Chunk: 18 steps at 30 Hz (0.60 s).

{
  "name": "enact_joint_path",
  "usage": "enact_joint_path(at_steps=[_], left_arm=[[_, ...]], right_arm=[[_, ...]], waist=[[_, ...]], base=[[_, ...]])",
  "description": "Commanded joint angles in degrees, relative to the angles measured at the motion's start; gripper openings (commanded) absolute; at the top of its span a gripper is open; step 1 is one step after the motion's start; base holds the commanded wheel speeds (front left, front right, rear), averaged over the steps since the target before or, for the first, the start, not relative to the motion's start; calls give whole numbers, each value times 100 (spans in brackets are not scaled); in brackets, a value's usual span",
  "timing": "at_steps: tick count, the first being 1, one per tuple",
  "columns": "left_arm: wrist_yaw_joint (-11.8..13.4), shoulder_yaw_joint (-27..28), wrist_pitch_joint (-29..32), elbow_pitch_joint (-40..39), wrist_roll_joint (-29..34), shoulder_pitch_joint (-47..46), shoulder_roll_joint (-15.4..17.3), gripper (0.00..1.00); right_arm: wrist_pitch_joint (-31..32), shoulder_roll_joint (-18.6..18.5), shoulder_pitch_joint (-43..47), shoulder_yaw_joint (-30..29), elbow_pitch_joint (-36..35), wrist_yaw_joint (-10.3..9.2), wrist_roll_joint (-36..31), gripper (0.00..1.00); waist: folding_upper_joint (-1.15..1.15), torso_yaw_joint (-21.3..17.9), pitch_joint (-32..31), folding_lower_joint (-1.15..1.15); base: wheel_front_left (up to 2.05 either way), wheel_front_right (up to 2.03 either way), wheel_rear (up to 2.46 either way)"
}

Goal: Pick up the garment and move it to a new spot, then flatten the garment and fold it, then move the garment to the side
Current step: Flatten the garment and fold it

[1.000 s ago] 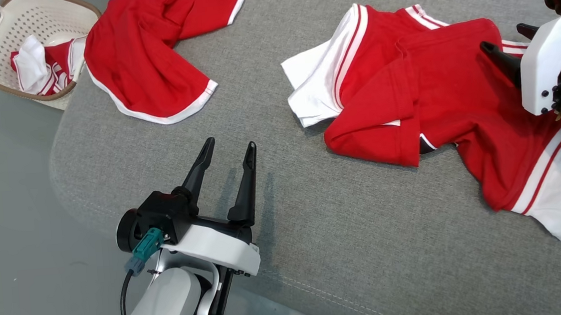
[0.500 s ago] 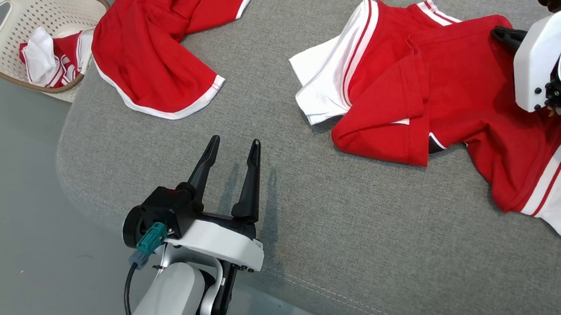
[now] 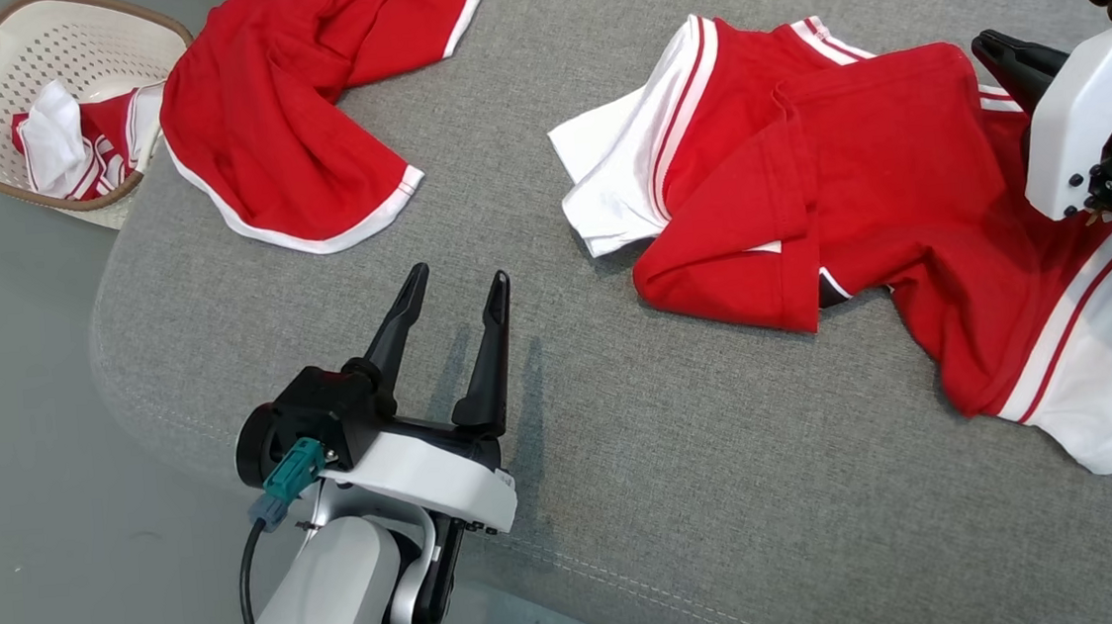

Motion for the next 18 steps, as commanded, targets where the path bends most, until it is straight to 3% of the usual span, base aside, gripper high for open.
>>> enact_joint_path(at_steps=[1,5,6,7,8,13,18], left_arm=[[-21,226,-75,-98,42,-117,106,100],[-34,251,-75,-87,62,-119,113,100],[-39,254,-75,-86,65,-120,114,100],[-43,256,-75,-82,69,-121,115,100],[-44,254,-75,-79,74,-121,115,100],[-25,274,-75,-80,94,-103,155,100],[38,299,-50,-120,98,-48,231,100]], right_arm=[[-84,-37,-25,50,-60,24,40,0],[-225,-23,-64,118,29,24,157,0],[-256,-11,-63,139,58,24,180,24],[-275,7,-53,168,82,24,208,87],[-303,22,-51,194,101,24,230,100],[-592,124,-7,325,225,24,253,100],[-1381,225,265,239,327,24,249,100]], waist=[[0,-15,-8,0],[0,-47,-30,0],[0,-53,-34,0],[0,-59,-43,0],[0,-65,-50,0],[0,-141,-121,0],[0,-309,-266,0]], base=[[0,0,0],[0,0,0],[0,0,0],[0,0,0],[0,0,0],[0,0,0],[0,0,0]])
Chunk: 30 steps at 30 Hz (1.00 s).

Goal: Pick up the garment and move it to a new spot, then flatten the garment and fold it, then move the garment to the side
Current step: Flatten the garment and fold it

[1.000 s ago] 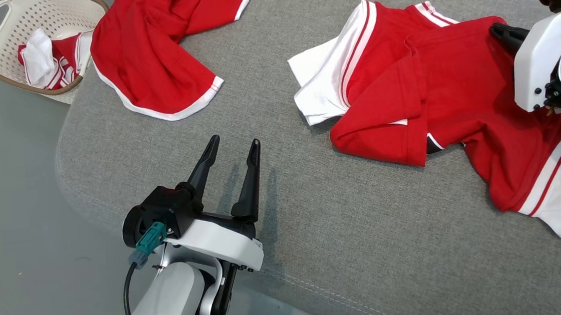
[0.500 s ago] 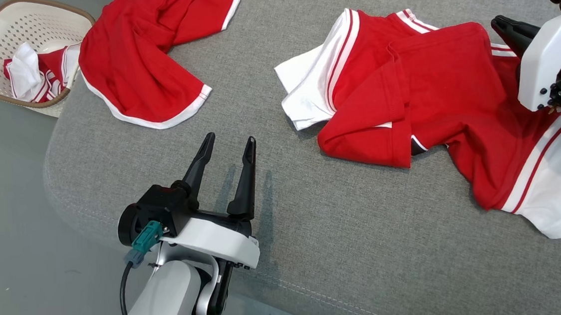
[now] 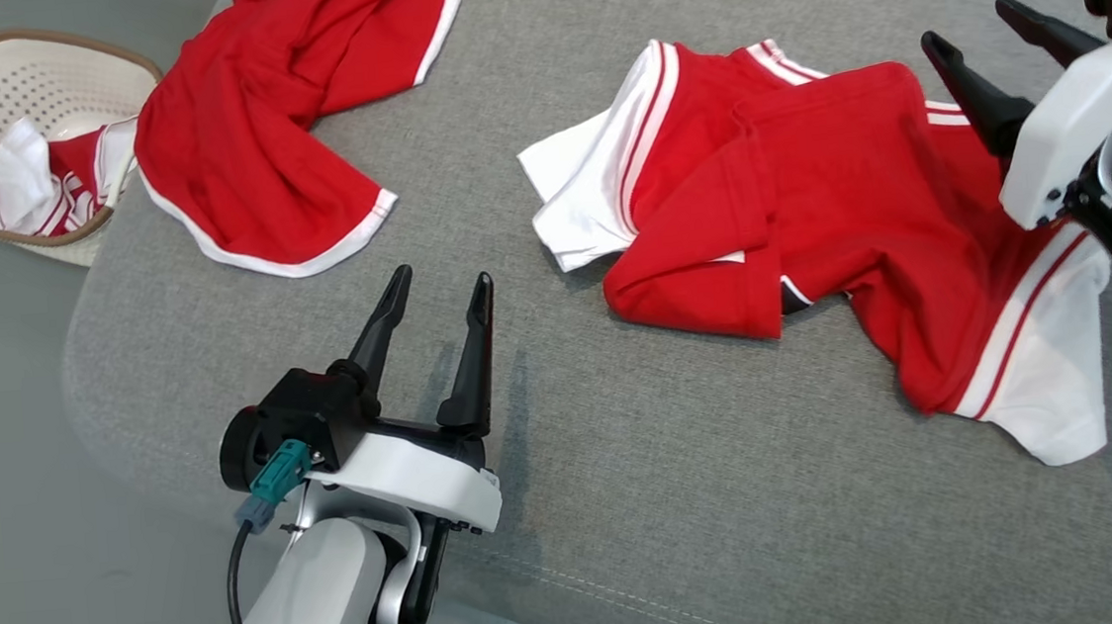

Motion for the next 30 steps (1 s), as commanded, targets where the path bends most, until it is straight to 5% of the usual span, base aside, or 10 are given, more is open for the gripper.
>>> enact_joint_path(at_steps=[1,7,14,21,30], left_arm=[[47,229,-36,-150,47,-61,178,100],[149,303,86,-304,53,33,374,100],[266,372,267,-516,63,198,607,100],[419,419,470,-797,66,505,836,100],[704,559,630,-1111,-4,1069,1050,100]], right_arm=[[-243,18,330,-58,-7,24,27,100],[-1008,131,932,-586,6,24,-122,100],[-1057,257,1886,-2368,-893,24,-1039,100],[-1059,997,3840,-4214,-2460,24,-2552,100],[-887,1975,5697,-5200,-3678,24,-3536,100]], waist=[[0,-101,-77,0],[0,-443,-283,0],[0,-814,-545,0],[0,-1198,-868,0],[0,-1548,-1271,0]], base=[[0,0,0],[0,0,0],[0,0,0],[0,0,0],[0,0,0]])
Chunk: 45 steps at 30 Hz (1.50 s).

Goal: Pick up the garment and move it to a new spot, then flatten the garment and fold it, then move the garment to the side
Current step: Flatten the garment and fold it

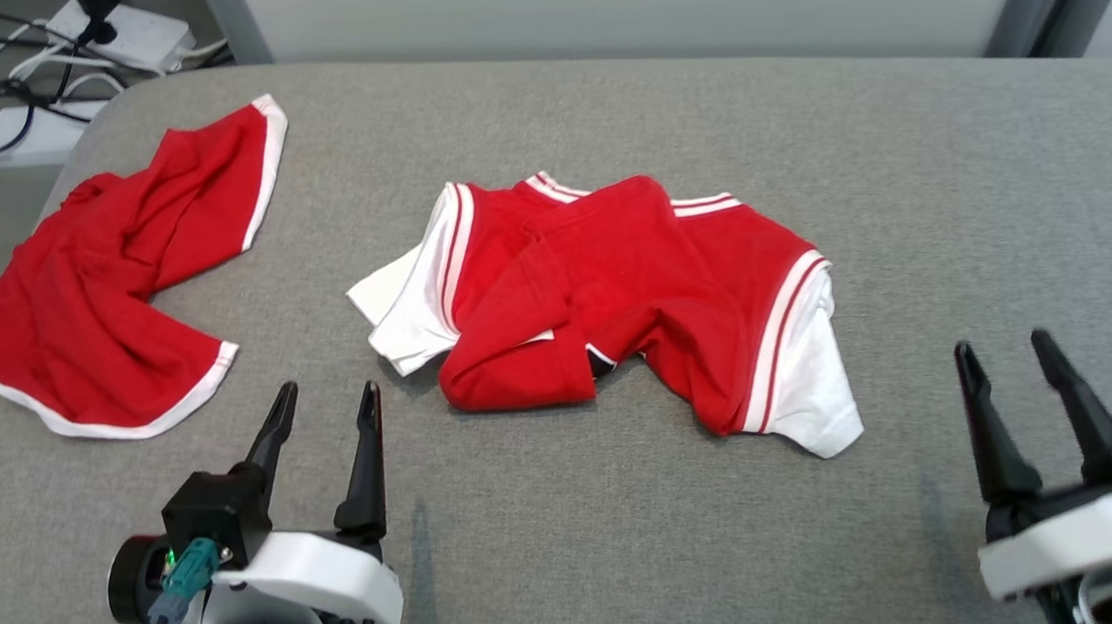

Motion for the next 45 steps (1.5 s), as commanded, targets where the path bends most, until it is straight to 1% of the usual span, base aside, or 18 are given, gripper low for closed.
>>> enact_joint_path(at_steps=[1,5,9,13,22,27,32,35,39,41,42,44,45], left_arm=[[78,259,28,-197,-14,-1,155,100],[197,316,108,-309,-59,263,233,100],[285,311,171,-385,-99,520,257,100],[353,298,230,-497,-108,683,294,100],[458,296,302,-677,-90,778,362,100],[474,297,325,-713,-110,787,373,100],[464,295,351,-771,-130,714,391,100],[460,298,351,-809,-123,629,399,100],[387,259,362,-834,-103,421,407,100],[313,195,413,-798,-104,298,400,100],[274,170,390,-791,-91,216,386,100],[184,104,367,-759,-78,43,345,100],[145,71,346,-738,-60,-53,323,100]], right_arm=[[61,87,215,8,-335,25,-124,100],[239,383,759,-169,-707,25,-293,100],[361,509,1183,-236,-927,25,-343,100],[442,566,1384,-294,-1125,25,-396,100],[539,638,1450,-298,-1310,25,-426,100],[551,653,1426,-276,-1330,25,-379,100],[644,607,1182,-303,-1288,25,-186,100],[837,357,768,-294,-1155,25,12,100],[1343,-237,-144,-143,-879,25,375,100],[1658,-600,-658,7,-667,25,520,100],[1791,-718,-909,79,-583,25,680,100],[2153,-1113,-1400,333,-385,25,771,100],[2296,-1203,-1656,415,-299,25,967,100]], waist=[[0,-129,-148,0],[0,-262,-296,0],[0,-327,-509,0],[0,-402,-574,0],[0,-491,-603,0],[0,-494,-589,0],[0,-460,-460,0],[0,-440,-331,0],[0,-324,-96,0],[0,-196,46,0],[0,-116,121,0],[0,67,286,0],[0,162,372,0]], base=[[0,0,0],[0,0,0],[0,0,0],[0,0,0],[0,0,0],[0,0,0],[0,0,0],[0,0,0],[0,0,0],[0,0,0],[0,0,0],[0,0,0],[0,0,0]])
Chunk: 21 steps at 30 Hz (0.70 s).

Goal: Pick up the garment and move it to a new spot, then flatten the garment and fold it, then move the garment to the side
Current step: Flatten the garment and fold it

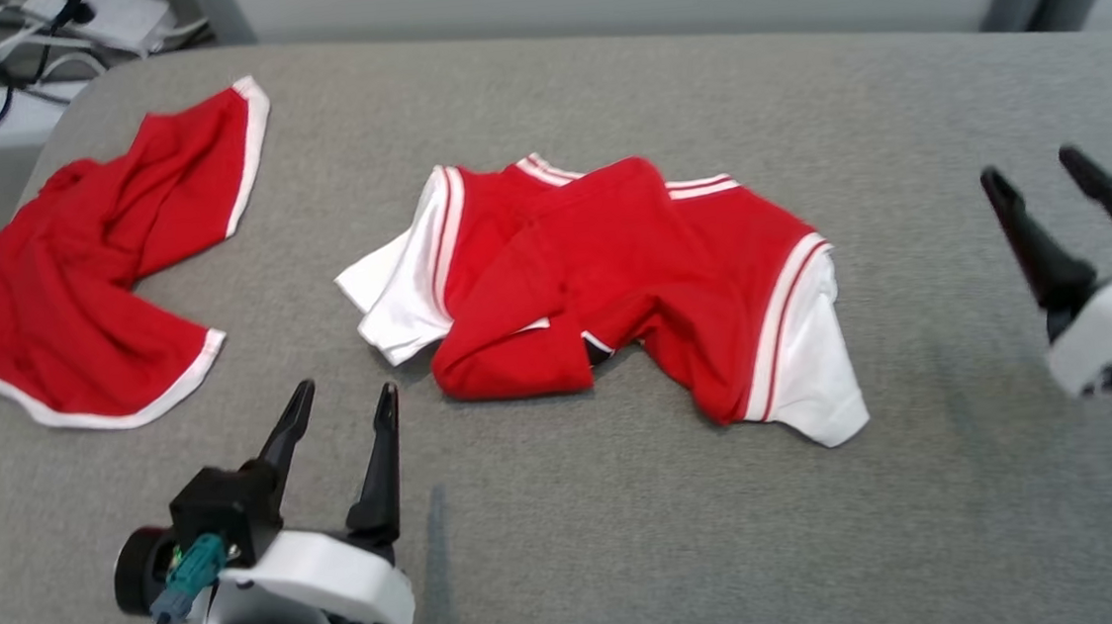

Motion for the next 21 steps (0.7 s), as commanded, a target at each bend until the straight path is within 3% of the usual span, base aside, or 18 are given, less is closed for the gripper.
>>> enact_joint_path(at_steps=[1,8,13,21], left_arm=[[-51,179,-57,-103,36,-366,56,100],[-327,-50,-315,184,84,-995,-250,100],[-494,-192,-531,480,70,-1319,-505,100],[-682,-316,-805,871,-1,-1580,-838,100]], right_arm=[[198,-231,-324,212,-33,25,99,100],[1170,-968,-1960,1300,641,25,713,100],[1461,-1095,-2679,1989,1248,25,1027,100],[1316,-1119,-3310,2792,2117,25,1280,100]], waist=[[0,318,309,0],[0,939,852,0],[0,1340,1109,0],[0,1811,1445,0]], base=[[0,0,0],[0,0,0],[0,0,0],[0,0,0]])
